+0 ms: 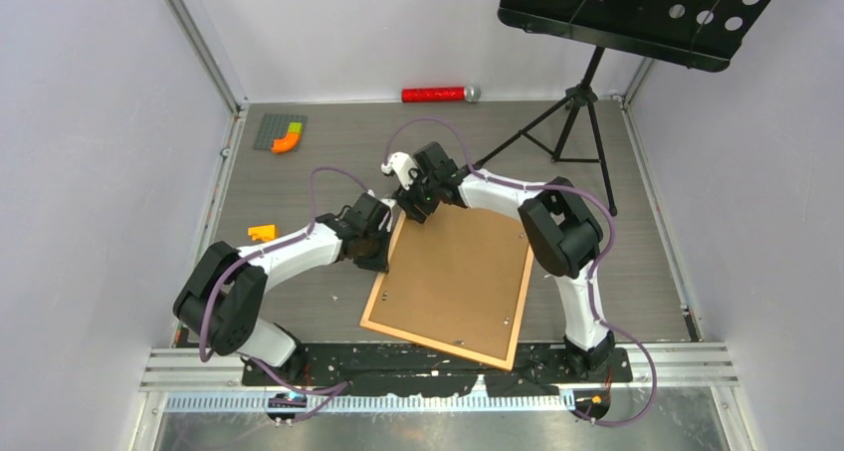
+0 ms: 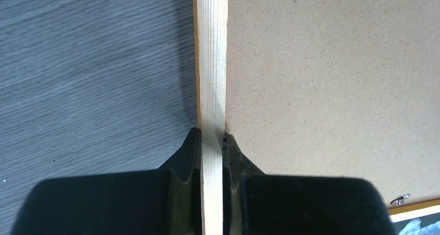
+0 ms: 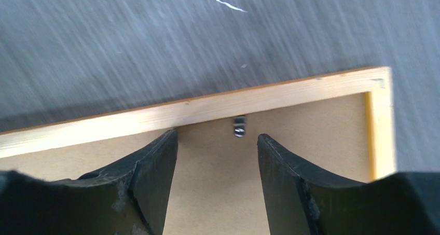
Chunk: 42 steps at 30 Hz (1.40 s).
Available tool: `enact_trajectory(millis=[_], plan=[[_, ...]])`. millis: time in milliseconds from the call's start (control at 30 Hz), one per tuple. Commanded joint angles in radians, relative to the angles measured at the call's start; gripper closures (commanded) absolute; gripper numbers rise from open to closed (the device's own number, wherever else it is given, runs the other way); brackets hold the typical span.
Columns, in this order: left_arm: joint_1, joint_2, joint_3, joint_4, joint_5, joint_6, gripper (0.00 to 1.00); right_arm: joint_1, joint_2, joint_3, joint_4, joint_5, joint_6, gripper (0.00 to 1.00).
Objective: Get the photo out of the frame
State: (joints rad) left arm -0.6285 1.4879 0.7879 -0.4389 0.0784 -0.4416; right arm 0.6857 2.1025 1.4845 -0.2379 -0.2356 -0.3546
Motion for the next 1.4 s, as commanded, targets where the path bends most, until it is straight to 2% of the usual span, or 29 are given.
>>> enact_trajectory(millis=[0, 100, 200, 400, 800, 867, 933, 1100, 1367], plan=[[-0.032, 0.065, -0.046, -0.218, 0.047, -0.003, 1.0, 0.006, -0.1, -0.007, 0.023, 0.156, -0.171, 0.37], [-0.031, 0.064, -0.033, -0.226, 0.039, 0.008, 1.0, 0.005, -0.108, 0.008, 0.026, 0.137, -0.266, 0.37], [-0.032, 0.071, -0.027, -0.228, 0.039, 0.015, 1.0, 0.004, -0.07, 0.044, 0.013, 0.067, -0.286, 0.37], [-0.032, 0.069, -0.043, -0.227, 0.038, 0.011, 1.0, 0.003, 0.017, 0.115, -0.063, 0.02, -0.267, 0.4], [-0.031, 0.081, -0.055, -0.234, 0.026, -0.004, 1.0, -0.003, 0.056, 0.135, -0.116, 0.002, -0.204, 0.46], [-0.032, 0.077, -0.058, -0.228, 0.034, -0.004, 1.0, -0.006, 0.071, 0.164, -0.144, -0.004, -0.203, 0.46], [-0.032, 0.073, -0.06, -0.227, 0.035, -0.005, 1.0, -0.008, 0.113, 0.219, -0.188, -0.026, -0.178, 0.53], [-0.032, 0.062, -0.068, -0.221, 0.04, -0.009, 1.0, -0.009, 0.18, 0.344, -0.302, -0.078, -0.14, 0.57], [-0.033, 0.073, -0.052, -0.238, 0.029, -0.002, 1.0, -0.008, 0.186, 0.33, -0.343, -0.12, -0.155, 0.6]])
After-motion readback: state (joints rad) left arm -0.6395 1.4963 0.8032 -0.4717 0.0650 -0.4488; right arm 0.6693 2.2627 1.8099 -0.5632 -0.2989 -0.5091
